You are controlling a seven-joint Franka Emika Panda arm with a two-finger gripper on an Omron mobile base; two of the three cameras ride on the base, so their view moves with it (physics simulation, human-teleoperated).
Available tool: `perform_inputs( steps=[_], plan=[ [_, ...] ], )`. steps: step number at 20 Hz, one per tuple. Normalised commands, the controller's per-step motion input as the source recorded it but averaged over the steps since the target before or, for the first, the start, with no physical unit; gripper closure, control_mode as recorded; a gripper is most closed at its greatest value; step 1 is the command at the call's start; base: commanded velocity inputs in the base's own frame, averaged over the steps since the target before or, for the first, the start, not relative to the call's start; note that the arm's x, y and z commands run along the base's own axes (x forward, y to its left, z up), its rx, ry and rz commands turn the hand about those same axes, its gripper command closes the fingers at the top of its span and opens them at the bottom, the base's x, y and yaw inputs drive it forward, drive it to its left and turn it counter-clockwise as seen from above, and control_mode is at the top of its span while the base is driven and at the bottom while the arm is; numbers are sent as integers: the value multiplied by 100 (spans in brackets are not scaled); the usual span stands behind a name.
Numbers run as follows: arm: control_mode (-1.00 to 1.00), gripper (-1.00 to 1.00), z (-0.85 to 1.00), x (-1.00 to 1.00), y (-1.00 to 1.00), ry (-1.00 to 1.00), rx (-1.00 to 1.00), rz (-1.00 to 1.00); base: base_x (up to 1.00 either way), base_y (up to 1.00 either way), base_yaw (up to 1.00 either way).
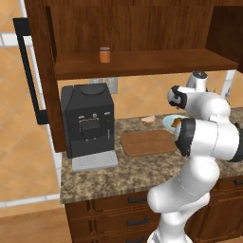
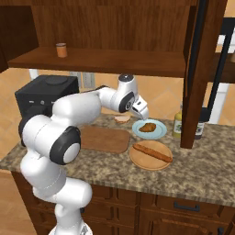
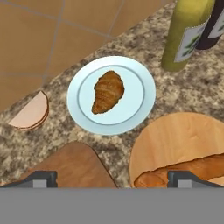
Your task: From the different types of pastries on the counter, select a croissant and place it on the cutting board. Then retrieve a jar of jam from the cabinet and place it alongside the croissant on the cutting board.
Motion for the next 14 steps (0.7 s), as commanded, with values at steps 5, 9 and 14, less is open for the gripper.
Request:
perform_inputs(
  steps=[5,9,14],
  plan=[
    [-100,-100,-15,29,-35,0,0,0,0,0,0],
    [-100,-100,-38,52,-16,1,0,0,0,0,0],
    [-100,-100,-48,65,-17,0,0,-1,0,0,0]
  ],
)
